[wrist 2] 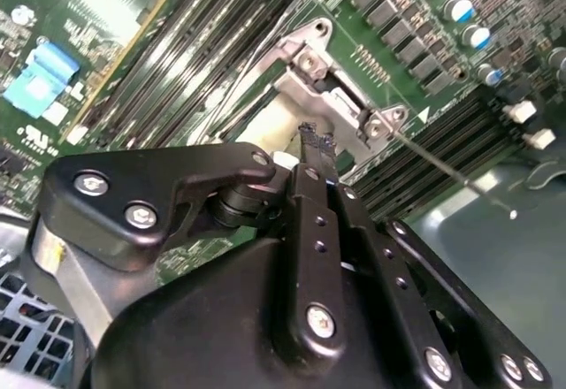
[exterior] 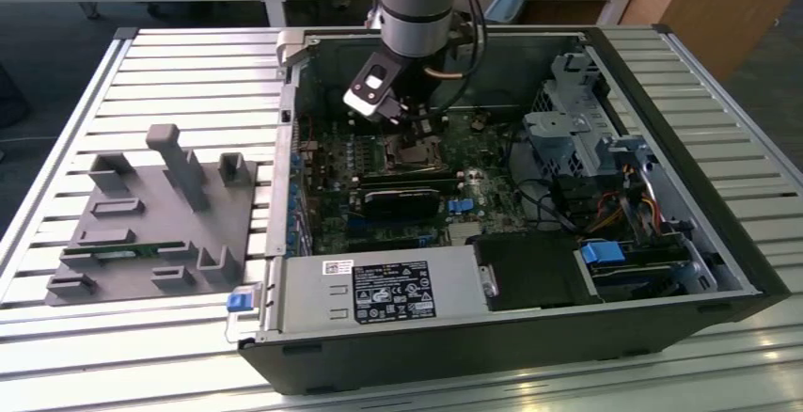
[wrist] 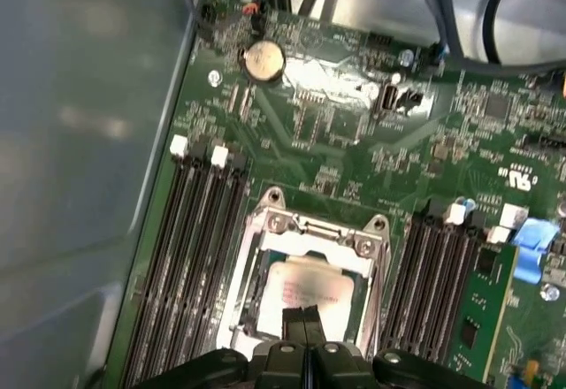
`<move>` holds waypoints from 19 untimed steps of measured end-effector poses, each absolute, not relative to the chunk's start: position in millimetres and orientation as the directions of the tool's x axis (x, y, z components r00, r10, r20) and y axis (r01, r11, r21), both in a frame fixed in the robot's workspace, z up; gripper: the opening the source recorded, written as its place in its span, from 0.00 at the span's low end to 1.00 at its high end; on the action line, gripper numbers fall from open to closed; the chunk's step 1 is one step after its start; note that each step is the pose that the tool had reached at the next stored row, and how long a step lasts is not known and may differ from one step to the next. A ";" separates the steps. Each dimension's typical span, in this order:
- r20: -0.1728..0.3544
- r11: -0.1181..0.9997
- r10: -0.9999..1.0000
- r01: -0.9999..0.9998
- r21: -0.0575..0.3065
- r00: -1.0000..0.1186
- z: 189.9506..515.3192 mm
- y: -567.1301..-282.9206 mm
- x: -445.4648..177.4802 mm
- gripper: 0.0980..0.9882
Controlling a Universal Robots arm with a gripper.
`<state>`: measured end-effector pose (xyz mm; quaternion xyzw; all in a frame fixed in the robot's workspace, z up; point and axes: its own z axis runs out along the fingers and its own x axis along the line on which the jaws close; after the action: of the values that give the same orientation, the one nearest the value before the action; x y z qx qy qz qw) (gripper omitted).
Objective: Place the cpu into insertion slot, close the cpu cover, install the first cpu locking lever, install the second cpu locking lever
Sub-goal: 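Close the cpu cover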
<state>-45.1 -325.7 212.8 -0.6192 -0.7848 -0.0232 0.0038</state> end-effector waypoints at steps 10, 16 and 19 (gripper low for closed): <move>0.035 0.232 0.972 0.972 0.032 -0.233 203.7 -325.7 -51.6 0.01; 0.035 0.232 0.972 0.972 0.032 -0.233 200.8 -325.7 -51.6 0.01; 0.034 0.232 0.972 0.972 0.031 -0.233 199.6 -325.8 -50.7 0.01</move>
<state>-50.7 -325.8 199.6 -0.6193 -0.7848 -0.0228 0.0038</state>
